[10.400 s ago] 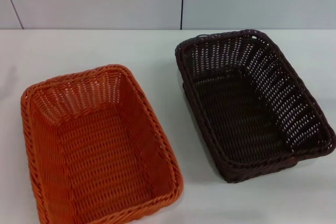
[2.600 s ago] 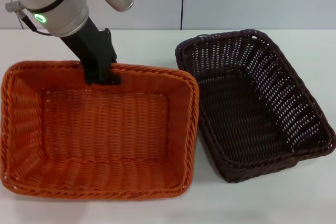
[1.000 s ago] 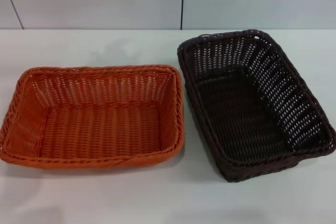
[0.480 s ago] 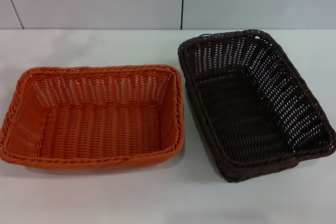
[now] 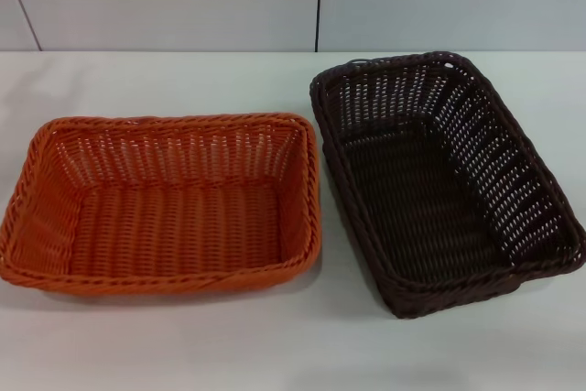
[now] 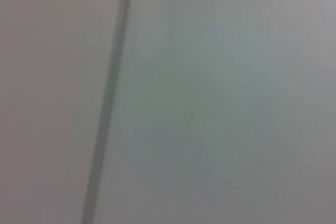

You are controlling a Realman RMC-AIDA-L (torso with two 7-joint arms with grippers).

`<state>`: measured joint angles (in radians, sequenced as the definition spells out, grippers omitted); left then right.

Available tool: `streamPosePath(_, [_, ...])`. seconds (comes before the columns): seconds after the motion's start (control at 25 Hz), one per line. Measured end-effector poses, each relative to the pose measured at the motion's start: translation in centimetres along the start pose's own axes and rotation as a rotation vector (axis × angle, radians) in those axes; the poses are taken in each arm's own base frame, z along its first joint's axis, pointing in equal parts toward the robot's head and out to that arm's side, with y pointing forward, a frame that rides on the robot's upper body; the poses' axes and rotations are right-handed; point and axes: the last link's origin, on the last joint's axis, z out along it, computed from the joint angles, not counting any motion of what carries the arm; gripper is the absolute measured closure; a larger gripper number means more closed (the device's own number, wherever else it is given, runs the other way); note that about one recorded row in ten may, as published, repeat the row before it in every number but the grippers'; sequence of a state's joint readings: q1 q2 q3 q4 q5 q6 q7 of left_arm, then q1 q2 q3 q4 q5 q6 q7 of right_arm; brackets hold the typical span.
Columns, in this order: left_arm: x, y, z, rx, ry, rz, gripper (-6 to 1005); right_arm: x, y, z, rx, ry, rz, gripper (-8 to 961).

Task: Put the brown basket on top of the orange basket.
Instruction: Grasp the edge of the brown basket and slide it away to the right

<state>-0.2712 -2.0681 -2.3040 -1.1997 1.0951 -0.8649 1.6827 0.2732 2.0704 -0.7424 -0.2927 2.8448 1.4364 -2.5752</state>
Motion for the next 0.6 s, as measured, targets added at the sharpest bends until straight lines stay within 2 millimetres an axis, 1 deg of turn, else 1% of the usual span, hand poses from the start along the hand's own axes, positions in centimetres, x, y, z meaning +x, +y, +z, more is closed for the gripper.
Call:
streamPosePath(0.08, [-0.8, -1.4, -1.5, 0.063, 0.031, 0.008, 393, 0.0, 0.0, 0.2, 0.0, 0.0, -0.004, 137])
streamPosePath(0.2, [-0.8, -1.4, -1.5, 0.063, 0.031, 0.008, 393, -0.1, -0.2, 0.4, 0.008, 0.008, -0.006, 137])
streamPosePath(0.24, [-2.0, -3.2, -3.5, 0.146, 0.066, 0.004, 394, -0.1, -0.3, 0.4, 0.012, 0.013, -0.005, 137])
streamPosePath(0.32, [-2.0, -3.2, -3.5, 0.146, 0.066, 0.004, 394, 0.1, -0.5, 0.5, 0.021, 0.025, -0.004, 137])
streamPosePath(0.36, [-2.7, -4.5, -5.4, 0.212, 0.107, 0.027, 394, 0.1, -0.6, 0.5, 0.025, 0.031, -0.005, 138])
streamPosePath(0.48, [-2.7, -4.5, -5.4, 0.212, 0.107, 0.027, 394, 0.4, -0.9, 0.5, 0.04, 0.054, -0.008, 138])
streamPosePath(0.52, [-4.3, -5.8, -8.1, 0.307, 0.165, 0.053, 395, 0.4, -1.0, 0.5, 0.041, 0.062, -0.011, 138])
streamPosePath(0.56, [-5.1, -6.4, -9.2, 0.344, 0.171, 0.043, 395, 0.5, -1.0, 0.6, 0.04, 0.074, -0.017, 138])
streamPosePath(0.6, [-5.3, -6.5, -9.7, 0.357, 0.167, 0.039, 395, 0.5, -1.1, 0.7, 0.034, 0.085, -0.025, 138])
